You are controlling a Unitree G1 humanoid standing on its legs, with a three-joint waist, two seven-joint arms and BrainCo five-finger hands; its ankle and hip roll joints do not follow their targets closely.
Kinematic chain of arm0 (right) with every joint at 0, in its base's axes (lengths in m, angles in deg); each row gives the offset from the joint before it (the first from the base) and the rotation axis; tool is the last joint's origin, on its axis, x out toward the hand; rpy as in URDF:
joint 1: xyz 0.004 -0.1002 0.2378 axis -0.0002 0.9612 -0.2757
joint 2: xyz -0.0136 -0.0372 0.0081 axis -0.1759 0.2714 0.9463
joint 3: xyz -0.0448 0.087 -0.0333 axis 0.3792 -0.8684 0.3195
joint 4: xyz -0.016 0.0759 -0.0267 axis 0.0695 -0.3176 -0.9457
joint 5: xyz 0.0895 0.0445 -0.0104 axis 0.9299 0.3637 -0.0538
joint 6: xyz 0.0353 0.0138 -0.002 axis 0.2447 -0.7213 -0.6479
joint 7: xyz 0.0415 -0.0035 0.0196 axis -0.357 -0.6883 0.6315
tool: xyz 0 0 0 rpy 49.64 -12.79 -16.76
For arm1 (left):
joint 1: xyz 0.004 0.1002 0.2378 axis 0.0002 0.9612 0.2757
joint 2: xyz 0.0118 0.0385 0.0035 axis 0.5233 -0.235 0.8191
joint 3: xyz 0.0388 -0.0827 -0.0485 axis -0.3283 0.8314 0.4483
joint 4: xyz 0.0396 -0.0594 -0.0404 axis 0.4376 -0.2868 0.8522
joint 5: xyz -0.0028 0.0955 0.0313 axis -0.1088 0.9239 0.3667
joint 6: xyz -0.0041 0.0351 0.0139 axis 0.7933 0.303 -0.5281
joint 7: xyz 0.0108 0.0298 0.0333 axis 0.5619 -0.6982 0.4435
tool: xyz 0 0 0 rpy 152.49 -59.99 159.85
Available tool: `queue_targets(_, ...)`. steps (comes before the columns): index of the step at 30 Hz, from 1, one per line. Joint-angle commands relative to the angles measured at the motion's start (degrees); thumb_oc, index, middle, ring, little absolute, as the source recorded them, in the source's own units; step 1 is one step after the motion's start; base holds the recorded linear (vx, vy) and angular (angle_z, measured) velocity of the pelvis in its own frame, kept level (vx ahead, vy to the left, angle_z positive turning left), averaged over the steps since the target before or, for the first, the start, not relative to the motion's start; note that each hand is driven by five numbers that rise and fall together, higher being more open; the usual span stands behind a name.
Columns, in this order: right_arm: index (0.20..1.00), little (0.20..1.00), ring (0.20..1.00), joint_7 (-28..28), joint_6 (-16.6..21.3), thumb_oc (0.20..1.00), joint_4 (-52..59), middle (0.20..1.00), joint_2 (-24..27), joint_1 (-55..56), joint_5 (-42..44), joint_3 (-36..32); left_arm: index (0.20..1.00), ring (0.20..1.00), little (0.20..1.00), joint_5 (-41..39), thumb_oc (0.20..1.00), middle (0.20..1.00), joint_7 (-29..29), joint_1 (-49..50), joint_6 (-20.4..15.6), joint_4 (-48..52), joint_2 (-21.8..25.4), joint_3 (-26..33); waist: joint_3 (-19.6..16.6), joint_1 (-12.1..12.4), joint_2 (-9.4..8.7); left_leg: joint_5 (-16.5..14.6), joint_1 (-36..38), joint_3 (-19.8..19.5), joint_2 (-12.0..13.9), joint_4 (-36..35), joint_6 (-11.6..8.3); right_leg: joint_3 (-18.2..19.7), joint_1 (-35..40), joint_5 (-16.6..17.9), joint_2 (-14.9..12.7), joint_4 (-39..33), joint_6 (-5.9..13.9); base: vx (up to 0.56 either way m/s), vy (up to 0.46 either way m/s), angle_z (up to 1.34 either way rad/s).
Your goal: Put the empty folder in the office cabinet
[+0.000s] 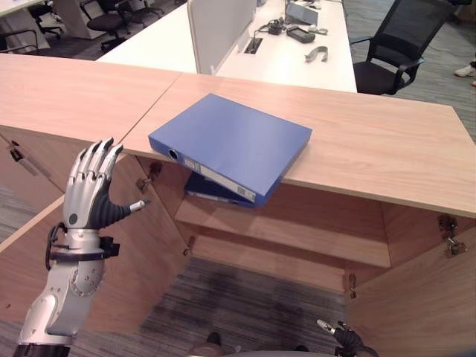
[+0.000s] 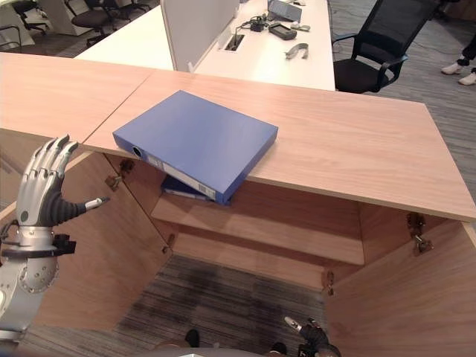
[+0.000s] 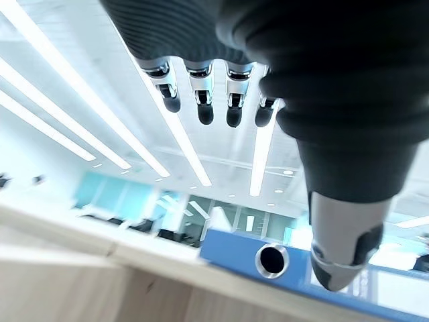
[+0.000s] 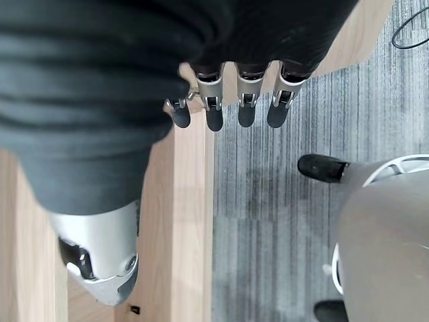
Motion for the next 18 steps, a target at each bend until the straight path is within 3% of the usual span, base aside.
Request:
queue_targets(1,1.0,1.0,1.0,0.0,2.1,1.0,-0.9,1.0,1.1,-4.7,-0.8,1.8,1.0,1.0,1.0,2.8,1.0,1.0,-0.2,-5.2,-1.5,1.5,3.3,-1.7,0.8,-0.5,0.64,-4.4,2.3,2.6,1.8,0.4,-2.12,1.7,1.0,-3.6,-0.6,1.2,3.43,0.0,0.0,0.0)
queue_targets(18,1.0,1.0,1.0,-0.3,2.7,1.0,-2.2,1.0,0.8,-4.5,-0.4,2.0,1.0,1.0,1.0,6.8,1.0,1.0,3.4,-15.5,-2.5,-3.2,9.1,-14.0,0.0,-3.6,2.07,-4.8,2.8,4.0,1.5,0.4,-1.91,3.2,0.9,-3.8,-0.3,0.8,3.45,0.0,0.004,-0.02)
